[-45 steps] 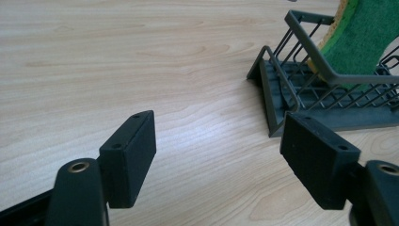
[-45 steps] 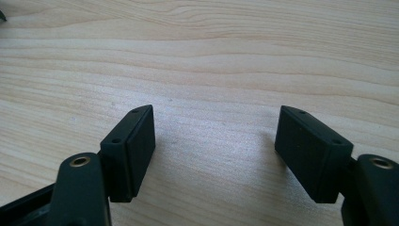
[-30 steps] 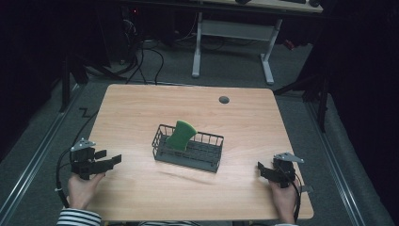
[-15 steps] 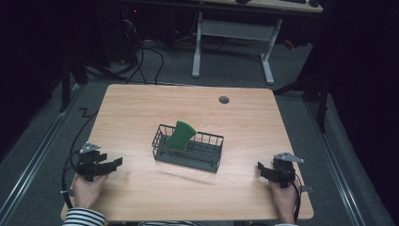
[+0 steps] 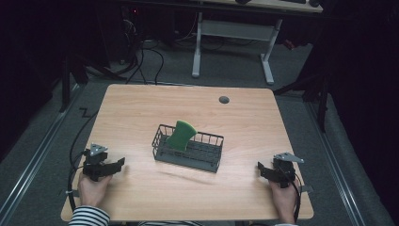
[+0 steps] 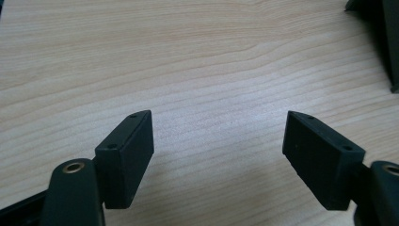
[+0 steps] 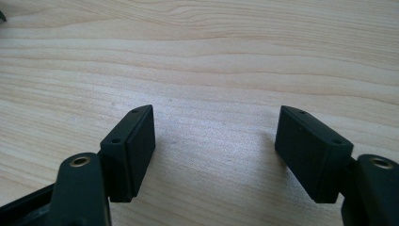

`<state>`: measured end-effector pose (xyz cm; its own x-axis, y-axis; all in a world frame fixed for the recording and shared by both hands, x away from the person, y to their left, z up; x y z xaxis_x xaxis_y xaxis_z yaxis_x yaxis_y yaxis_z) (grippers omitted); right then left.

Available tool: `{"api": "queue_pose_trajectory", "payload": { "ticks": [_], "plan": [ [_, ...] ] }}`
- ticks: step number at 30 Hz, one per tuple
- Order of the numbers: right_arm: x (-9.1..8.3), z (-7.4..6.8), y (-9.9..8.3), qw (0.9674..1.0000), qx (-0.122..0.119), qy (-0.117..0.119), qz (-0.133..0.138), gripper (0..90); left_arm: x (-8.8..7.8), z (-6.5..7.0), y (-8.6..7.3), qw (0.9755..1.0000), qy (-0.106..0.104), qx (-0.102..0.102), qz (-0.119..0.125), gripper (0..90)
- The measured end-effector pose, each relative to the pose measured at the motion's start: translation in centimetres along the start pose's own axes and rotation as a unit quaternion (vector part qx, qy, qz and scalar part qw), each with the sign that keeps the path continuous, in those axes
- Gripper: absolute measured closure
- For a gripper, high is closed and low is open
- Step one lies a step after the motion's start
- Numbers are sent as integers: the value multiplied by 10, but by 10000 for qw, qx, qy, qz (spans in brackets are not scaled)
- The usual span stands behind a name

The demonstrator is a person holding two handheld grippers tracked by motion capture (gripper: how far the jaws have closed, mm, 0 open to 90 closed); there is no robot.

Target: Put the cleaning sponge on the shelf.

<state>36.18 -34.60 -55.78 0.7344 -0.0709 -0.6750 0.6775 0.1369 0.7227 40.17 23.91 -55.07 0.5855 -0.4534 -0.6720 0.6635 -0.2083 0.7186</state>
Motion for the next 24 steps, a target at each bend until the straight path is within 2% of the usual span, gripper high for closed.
{"api": "queue_pose_trajectory", "payload": {
  "ticks": [5,13,18,24],
  "plan": [
    [0,0,0,10000,1,0,-1,294,5,2,0,9998,123,165,-38,259],
    [0,0,0,10000,0,0,-1,294,12,3,0,9997,130,192,-56,259],
    [0,0,0,10000,0,0,0,294,16,5,-1,9993,198,319,-82,260],
    [0,0,0,10000,0,0,-1,294,18,5,0,9994,165,307,-38,259]
  ]
}}
Point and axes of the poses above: each handheld gripper's, and its own axes: x roughly forward along the jaws, y roughly out of its top, z roughly to its right, the point moved 4 cm from there along x, roughly forward along the jaws, and after that the axes turned 11 degrees about -y, right-handed, at the moved point
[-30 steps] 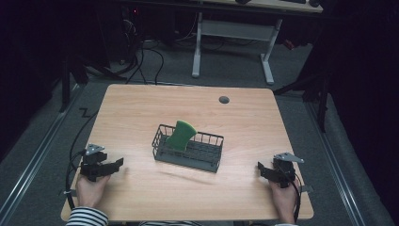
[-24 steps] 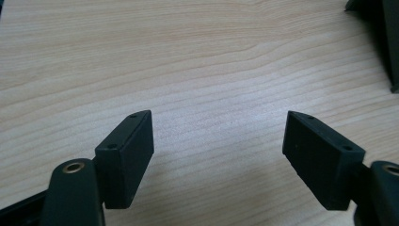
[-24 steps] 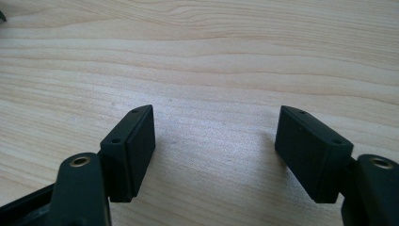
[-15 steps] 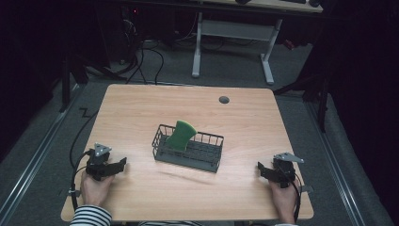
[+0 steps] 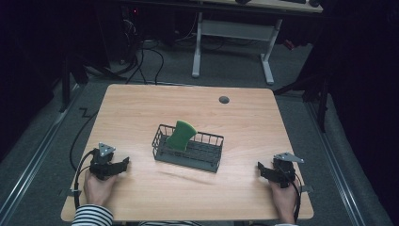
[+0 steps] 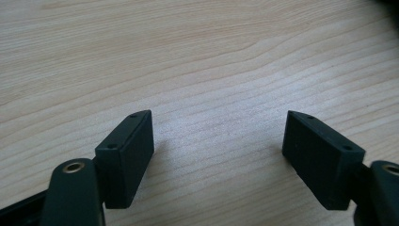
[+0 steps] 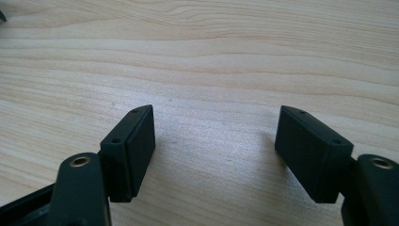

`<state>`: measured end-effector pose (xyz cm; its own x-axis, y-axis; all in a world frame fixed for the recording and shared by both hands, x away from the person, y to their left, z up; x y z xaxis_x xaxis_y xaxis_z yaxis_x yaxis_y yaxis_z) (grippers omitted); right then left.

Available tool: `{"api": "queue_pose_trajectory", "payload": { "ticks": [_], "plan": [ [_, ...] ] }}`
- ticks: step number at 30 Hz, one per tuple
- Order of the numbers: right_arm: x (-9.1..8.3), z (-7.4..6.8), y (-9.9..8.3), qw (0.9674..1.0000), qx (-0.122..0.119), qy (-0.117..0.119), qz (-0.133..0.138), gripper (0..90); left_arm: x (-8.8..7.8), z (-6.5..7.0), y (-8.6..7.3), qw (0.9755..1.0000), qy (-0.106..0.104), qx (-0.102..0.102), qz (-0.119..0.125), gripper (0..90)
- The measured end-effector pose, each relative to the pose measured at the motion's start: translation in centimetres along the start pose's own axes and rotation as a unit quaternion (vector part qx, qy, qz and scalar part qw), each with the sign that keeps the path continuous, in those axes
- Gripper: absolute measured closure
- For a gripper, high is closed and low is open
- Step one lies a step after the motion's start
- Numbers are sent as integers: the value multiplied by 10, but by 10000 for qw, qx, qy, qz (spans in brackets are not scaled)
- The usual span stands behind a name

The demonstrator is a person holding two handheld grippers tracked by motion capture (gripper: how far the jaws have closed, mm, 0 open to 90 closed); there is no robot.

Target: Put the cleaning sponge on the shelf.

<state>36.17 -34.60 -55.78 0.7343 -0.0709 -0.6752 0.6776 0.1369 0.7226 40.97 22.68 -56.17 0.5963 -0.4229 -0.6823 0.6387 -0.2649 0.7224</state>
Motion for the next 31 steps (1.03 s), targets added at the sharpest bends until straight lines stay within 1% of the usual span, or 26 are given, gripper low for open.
{"api": "queue_pose_trajectory", "payload": {
  "ticks": [2,4,6,31],
  "plan": [
    [0,0,0,10000,1,0,-1,294,1,0,0,10000,-31,-17,25,257],
    [0,0,0,10000,-1,-3,-7,294,3,-1,0,9998,-152,-74,80,247],
    [0,0,0,10000,1,0,-6,294,4,-2,0,9998,-146,-62,106,222],
    [0,0,0,10000,15,21,-12,290,4,-1,-1,9998,-186,-63,103,215]
  ]
}}
Point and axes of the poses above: each handheld gripper's, and its own axes: x roughly forward along the jaws, y roughly out of its top, z roughly to its right, the point moved 4 cm from there along x, roughly forward along the jaws, and after that the axes turned 11 degrees about -y, right-handed, at the moved point
